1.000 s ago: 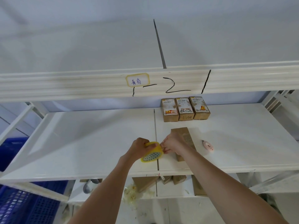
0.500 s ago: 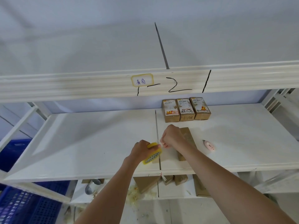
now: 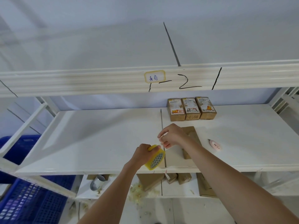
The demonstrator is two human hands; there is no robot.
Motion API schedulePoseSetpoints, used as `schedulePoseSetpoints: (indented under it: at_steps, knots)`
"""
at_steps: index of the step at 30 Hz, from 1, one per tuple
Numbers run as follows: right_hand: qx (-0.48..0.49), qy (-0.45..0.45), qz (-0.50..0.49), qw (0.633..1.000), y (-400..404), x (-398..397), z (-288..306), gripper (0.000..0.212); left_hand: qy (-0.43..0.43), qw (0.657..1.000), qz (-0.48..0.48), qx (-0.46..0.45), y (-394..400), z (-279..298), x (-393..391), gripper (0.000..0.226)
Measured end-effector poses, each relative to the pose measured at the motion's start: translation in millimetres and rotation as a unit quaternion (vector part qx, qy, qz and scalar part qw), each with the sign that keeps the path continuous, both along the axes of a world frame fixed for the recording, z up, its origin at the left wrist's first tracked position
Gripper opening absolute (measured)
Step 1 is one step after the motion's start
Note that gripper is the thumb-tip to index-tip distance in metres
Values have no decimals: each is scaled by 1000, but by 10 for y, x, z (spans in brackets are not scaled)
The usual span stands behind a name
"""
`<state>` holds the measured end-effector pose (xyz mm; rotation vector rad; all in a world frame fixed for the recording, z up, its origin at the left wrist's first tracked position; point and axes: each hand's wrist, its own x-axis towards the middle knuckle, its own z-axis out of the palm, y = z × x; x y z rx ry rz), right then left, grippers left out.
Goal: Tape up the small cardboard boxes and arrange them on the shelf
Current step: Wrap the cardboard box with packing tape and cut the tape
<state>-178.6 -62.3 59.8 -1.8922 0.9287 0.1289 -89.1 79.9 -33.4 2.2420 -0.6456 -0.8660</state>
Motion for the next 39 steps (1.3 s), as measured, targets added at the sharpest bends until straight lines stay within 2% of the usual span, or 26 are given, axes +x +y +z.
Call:
schedulePoseSetpoints:
  at_steps: [8,13,16,19,27,35,39]
  knots:
    - [-7,-17,-24,1000,72,4,-127,3,7,1000,1,-5,81,-28,-25,48]
    - [-30,-21,9,999,61,-45,-102,8,75,997,20,-25,121,0,-60,56]
    - [-66,-11,44,997,65,-68,-110,20,102,994,16,-23,173,31,-98,38]
    - [-91,-8,63,994,75,-85,-147,21,159,986,-10,-48,248,62,-186,24]
    - [-129,-3,136,982,175,-111,-159,23,241,966,19,-96,372,170,-459,27]
    - [-128,-3,170,977,291,-175,-245,21,251,967,34,-42,420,234,-547,41]
    - [-145,8,187,972,463,-150,-326,29,301,952,43,-33,537,199,-520,46]
